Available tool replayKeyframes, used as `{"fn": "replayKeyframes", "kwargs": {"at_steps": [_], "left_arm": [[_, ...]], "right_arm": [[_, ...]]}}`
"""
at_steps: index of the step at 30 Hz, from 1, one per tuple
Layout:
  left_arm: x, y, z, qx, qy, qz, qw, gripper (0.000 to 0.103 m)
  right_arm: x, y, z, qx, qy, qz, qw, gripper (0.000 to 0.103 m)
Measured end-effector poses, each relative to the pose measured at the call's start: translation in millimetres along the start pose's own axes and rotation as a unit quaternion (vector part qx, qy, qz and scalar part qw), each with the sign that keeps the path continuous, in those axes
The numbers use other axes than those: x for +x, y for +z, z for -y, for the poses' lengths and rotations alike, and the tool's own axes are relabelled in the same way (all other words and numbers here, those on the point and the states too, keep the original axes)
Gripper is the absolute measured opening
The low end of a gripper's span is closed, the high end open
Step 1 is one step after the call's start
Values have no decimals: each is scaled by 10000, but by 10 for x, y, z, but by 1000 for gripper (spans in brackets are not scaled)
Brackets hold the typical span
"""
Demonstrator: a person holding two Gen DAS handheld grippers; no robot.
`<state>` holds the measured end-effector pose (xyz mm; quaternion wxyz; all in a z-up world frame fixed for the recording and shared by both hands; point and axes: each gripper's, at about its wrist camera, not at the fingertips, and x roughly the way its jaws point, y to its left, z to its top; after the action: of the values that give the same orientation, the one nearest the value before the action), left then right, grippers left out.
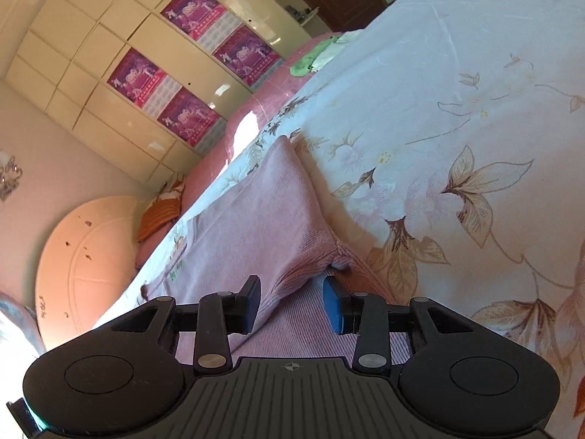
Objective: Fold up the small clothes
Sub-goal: 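Lift the sleeve with the right gripper and fold it across the body, then open the right gripper to release the folded sleeve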
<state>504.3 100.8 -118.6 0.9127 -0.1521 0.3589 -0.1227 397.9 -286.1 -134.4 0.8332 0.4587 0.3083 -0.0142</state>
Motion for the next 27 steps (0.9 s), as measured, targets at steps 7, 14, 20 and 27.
{"fn": "replayKeyframes", "kwargs": {"at_steps": [7, 14, 20, 27], "left_arm": [[-169, -43, 54, 266, 21, 368, 9990, 6], [-223, -108, -104, 22, 654, 298, 9974, 49], [-95, 125, 342, 885, 318, 564, 9940, 55], [487, 118, 419, 909, 384, 212, 9949, 55]], "right_arm": [[-26, 74, -59, -580, -384, 68, 9976, 4], [-211, -5, -108, -997, -540, -70, 9935, 14], [-66, -15, -586, -2456, -551, 386, 9670, 40], [668, 10, -727, -3059, -817, -139, 9485, 14]]}}
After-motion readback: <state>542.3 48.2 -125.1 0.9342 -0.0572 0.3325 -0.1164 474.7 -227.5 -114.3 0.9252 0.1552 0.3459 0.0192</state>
